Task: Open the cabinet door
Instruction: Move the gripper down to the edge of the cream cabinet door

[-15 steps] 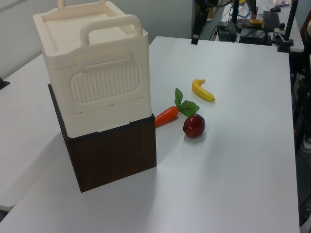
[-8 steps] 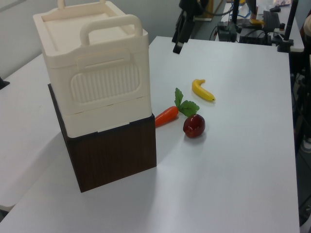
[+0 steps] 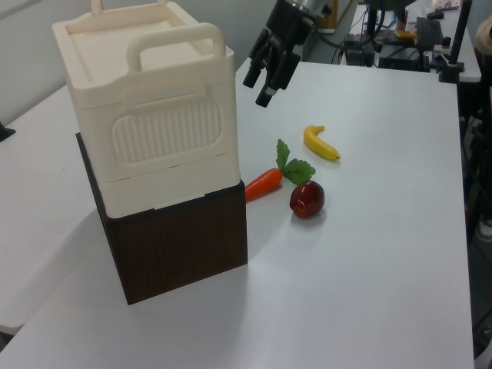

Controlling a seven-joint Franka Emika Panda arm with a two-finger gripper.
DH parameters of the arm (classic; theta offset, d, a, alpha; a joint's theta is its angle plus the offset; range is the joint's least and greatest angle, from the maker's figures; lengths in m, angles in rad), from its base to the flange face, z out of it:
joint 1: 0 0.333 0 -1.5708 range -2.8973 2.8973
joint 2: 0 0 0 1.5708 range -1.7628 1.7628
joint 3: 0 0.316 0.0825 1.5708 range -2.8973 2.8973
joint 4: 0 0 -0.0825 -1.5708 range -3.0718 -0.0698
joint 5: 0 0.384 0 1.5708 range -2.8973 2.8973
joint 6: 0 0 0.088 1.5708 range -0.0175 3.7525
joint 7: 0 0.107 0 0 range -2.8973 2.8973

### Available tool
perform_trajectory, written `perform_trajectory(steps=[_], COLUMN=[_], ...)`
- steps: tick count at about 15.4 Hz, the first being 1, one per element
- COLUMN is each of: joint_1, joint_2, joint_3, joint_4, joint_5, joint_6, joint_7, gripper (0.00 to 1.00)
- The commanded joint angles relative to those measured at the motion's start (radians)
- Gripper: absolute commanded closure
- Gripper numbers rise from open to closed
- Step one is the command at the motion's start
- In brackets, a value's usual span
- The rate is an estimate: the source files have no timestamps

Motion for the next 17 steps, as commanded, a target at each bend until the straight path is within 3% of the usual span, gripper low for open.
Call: perform_trajectory(steps=[1,5,9,10,11,17], joint_1=[0.026,0.025,0.026,0.026,0.026,0.028], joint_2=[0.009,0.015,0.016,0.016,0.016,0.033], joint_3=[-0.014,-0.016,-0.014,-0.014,-0.014,-0.006], joint_4=[0.010,0.012,0.012,0.012,0.012,0.015], joint_5=[0.026,0.021,0.026,0.029,0.030,0.029], joint_6=[0.056,0.059,0.061,0.062,0.062,0.105], joint_7=[-0.127,-0.228,-0.216,-0.205,-0.175,-0.138], gripper=[0.00,0.16,0.35,0.45,0.49,0.53])
